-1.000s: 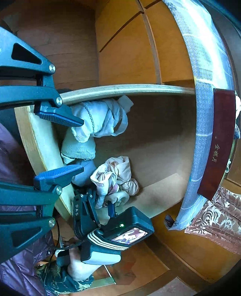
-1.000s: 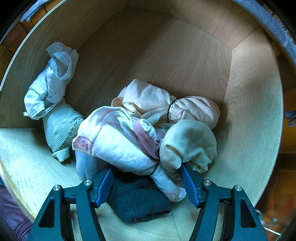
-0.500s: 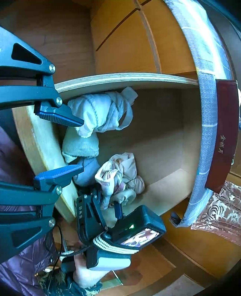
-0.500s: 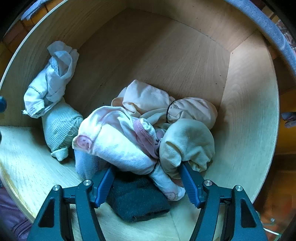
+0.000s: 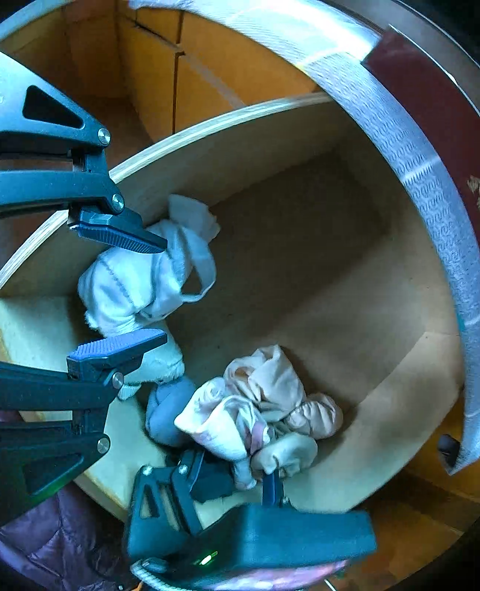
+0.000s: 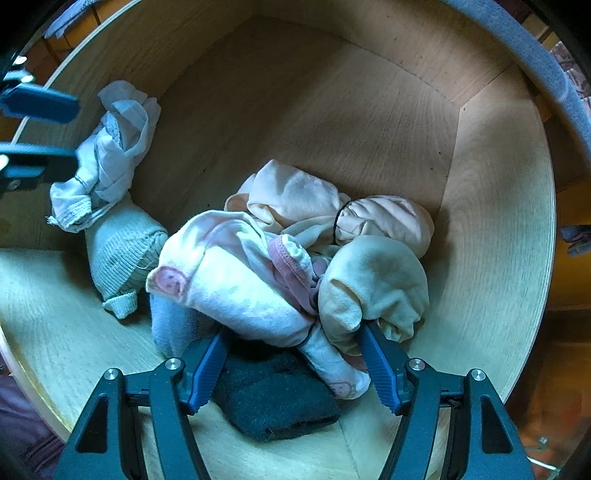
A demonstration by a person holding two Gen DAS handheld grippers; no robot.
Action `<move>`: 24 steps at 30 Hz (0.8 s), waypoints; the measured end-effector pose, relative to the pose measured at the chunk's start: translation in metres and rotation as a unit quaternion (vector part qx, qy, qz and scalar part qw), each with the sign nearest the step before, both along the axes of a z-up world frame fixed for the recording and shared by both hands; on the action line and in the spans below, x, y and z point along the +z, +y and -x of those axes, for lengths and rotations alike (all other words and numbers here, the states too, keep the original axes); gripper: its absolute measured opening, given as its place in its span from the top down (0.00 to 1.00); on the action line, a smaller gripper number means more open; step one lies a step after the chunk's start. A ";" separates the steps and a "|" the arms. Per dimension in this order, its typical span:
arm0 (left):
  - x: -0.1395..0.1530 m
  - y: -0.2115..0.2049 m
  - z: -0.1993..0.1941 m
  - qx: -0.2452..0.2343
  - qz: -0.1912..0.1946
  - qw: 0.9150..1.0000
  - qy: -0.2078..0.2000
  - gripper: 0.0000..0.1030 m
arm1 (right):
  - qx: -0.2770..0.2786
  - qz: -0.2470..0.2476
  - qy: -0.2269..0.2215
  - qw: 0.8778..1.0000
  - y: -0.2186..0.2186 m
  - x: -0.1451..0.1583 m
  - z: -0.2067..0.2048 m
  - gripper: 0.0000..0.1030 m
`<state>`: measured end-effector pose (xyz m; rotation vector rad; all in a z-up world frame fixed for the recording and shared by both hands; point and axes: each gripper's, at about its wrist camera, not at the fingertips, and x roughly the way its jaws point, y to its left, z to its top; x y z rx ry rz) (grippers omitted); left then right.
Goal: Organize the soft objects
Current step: 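Move the left tool back down over the open drawer, then grasp the pale pink garment in the drawer with the right gripper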
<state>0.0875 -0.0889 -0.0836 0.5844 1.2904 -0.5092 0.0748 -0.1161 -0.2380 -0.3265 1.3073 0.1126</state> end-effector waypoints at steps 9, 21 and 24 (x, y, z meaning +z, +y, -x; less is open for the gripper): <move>-0.016 -0.004 0.008 -0.010 0.030 0.999 0.038 0.58 | 0.003 -0.020 -0.012 1.000 -0.010 0.008 0.002 0.32; -0.027 0.004 0.023 -0.023 0.027 0.999 0.031 0.59 | 0.024 -0.002 -0.043 0.999 -0.011 0.034 0.011 0.32; -0.028 0.006 0.016 -0.011 0.029 0.999 0.029 0.58 | 0.024 -0.015 -0.052 0.998 -0.011 0.049 0.015 0.31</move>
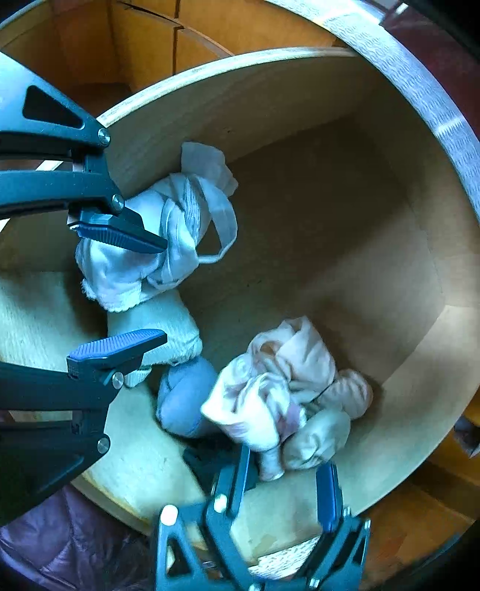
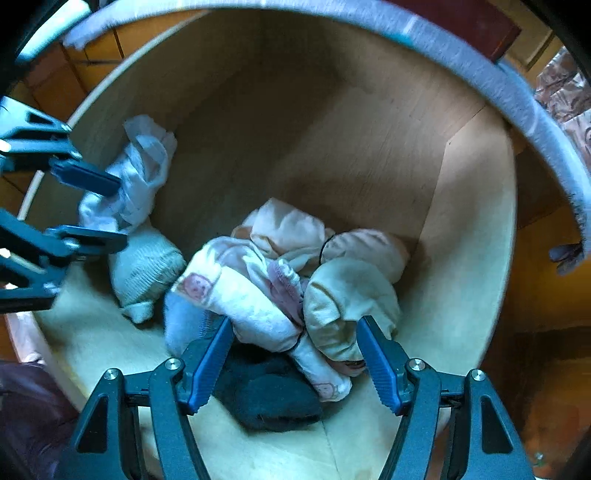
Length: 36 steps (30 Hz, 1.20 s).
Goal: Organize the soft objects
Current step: 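Grasp the pale pink garment in the drawer with the right gripper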
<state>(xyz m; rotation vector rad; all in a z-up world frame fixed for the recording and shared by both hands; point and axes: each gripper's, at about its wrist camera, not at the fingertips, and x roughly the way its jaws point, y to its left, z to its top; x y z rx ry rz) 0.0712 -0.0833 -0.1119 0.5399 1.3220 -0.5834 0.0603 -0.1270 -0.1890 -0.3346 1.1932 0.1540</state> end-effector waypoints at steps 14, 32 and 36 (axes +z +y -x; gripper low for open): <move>0.052 0.031 -0.014 0.091 0.140 0.985 -0.029 0.59 | 0.010 -0.021 -0.077 0.997 -0.039 0.070 0.027 0.28; 0.070 0.108 0.032 0.188 0.219 0.955 -0.063 0.59 | 0.194 0.001 0.045 0.980 0.020 0.002 0.013 0.63; 0.071 0.112 0.037 0.189 0.224 0.954 -0.064 0.59 | 0.196 0.047 0.059 0.978 0.028 -0.018 0.001 0.72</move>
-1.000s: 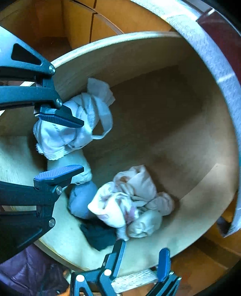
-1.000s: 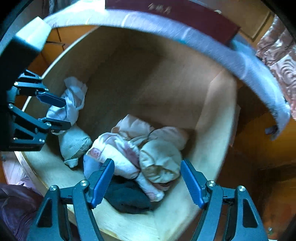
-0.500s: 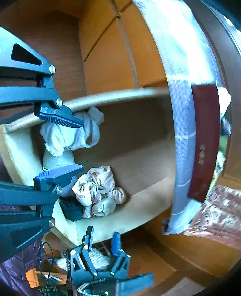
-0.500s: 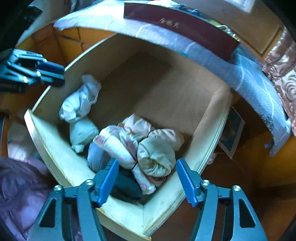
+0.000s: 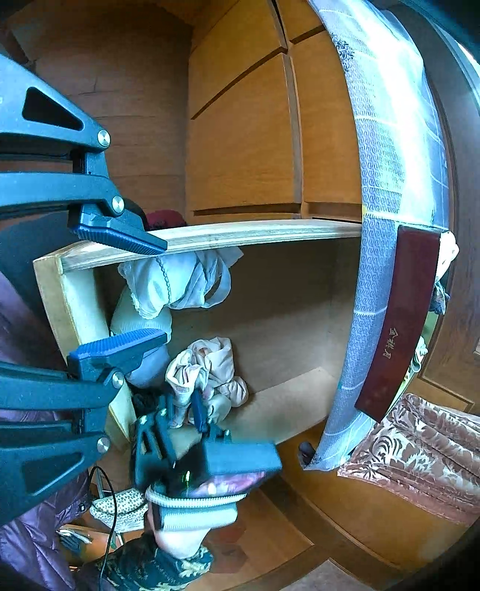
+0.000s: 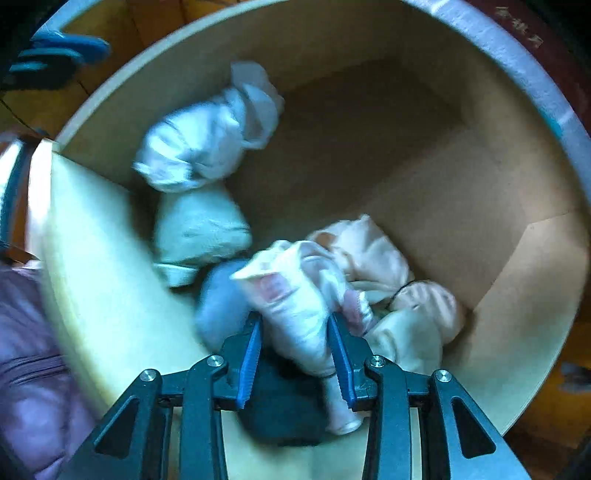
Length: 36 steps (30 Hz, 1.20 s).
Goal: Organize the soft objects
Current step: 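Grasp the pale pink garment in the drawer with the right gripper, then lift the pale pink garment with the right gripper while the left tool reaches the white rolled garment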
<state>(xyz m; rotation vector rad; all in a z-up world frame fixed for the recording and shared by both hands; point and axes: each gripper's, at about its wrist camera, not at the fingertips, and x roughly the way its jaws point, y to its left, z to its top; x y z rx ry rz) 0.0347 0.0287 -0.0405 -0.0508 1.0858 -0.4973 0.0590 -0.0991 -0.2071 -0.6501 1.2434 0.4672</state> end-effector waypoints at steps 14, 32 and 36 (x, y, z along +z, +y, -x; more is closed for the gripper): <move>-0.003 -0.052 -0.006 -0.070 -0.046 0.997 0.001 0.59 | -0.076 -0.081 -0.050 0.993 -0.042 0.055 0.012 0.89; -0.046 -0.076 -0.047 0.049 -0.116 0.976 0.180 0.39 | -0.060 -0.159 -0.088 0.982 -0.079 0.102 0.027 0.89; -0.057 -0.067 -0.048 0.109 -0.111 0.964 0.215 0.32 | -0.047 -0.183 -0.089 0.978 -0.085 0.105 0.028 0.89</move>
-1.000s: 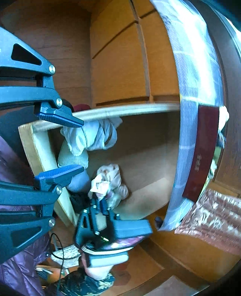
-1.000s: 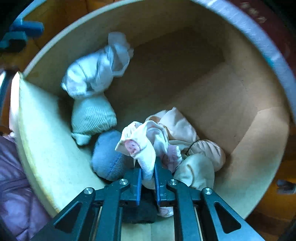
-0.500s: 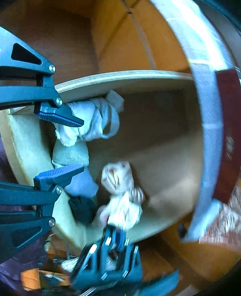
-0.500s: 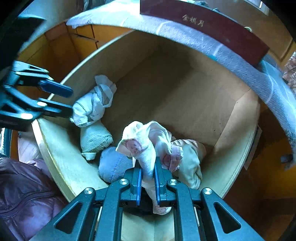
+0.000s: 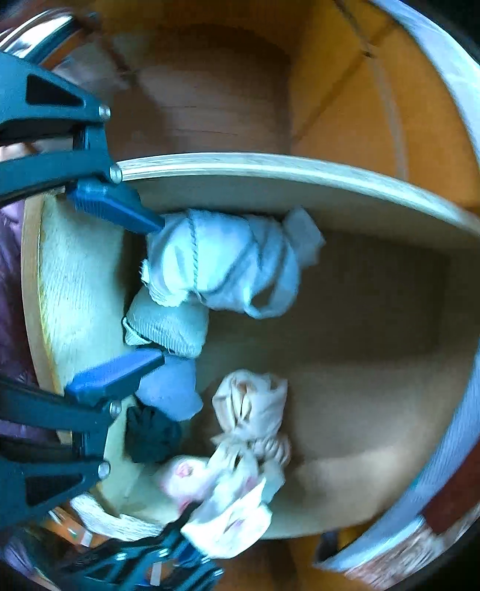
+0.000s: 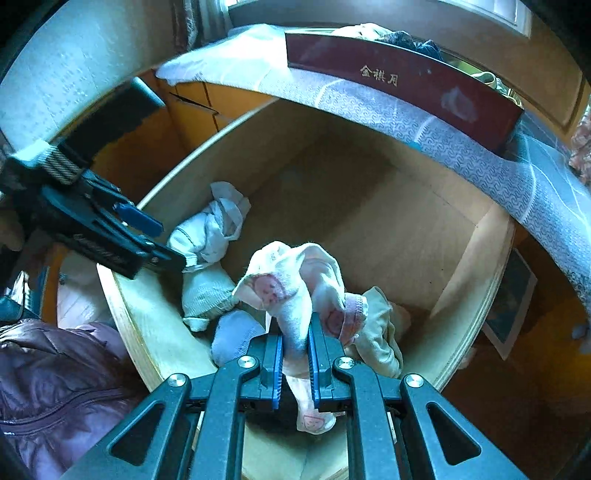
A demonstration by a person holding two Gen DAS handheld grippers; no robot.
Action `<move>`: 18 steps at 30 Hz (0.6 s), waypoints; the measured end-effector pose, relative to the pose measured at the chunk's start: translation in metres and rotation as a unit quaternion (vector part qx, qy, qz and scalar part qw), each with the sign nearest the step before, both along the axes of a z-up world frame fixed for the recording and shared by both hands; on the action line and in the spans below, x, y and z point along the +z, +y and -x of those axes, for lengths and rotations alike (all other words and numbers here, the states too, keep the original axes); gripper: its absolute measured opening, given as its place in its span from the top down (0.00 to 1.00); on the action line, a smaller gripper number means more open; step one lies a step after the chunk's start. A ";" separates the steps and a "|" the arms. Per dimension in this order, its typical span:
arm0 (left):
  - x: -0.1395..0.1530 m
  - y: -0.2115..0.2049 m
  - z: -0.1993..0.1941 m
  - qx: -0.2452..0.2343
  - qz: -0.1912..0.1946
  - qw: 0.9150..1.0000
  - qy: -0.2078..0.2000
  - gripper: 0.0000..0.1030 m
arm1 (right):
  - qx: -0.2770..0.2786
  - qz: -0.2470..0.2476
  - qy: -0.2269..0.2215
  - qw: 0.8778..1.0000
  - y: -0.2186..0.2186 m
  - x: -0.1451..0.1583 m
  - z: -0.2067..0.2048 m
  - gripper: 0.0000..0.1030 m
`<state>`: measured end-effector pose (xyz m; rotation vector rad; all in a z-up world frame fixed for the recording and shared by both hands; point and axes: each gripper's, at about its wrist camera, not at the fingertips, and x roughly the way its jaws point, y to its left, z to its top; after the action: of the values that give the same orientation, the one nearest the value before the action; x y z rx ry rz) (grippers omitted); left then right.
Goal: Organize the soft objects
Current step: 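Lift the pale pink garment with the right gripper while the left tool reaches the white rolled garment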
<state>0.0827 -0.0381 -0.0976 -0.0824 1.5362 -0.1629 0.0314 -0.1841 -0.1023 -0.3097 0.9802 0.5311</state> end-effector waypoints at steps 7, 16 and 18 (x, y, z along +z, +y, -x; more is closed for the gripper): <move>-0.015 -0.013 -0.008 0.045 -0.014 0.999 0.017 0.25 | 0.010 -0.044 -0.009 0.999 -0.019 0.010 -0.005 0.89; -0.023 -0.054 -0.030 0.024 0.022 0.999 -0.004 0.19 | 0.001 -0.055 -0.019 0.998 -0.037 0.019 -0.008 0.89; -0.021 -0.064 -0.033 0.006 0.065 0.998 -0.011 0.19 | -0.006 -0.052 -0.025 0.998 -0.041 0.021 -0.006 0.89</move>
<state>0.1161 -0.1018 -0.1189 -0.1918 1.5020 -0.2542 0.0374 -0.2248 -0.0809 -0.2232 0.9023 0.5580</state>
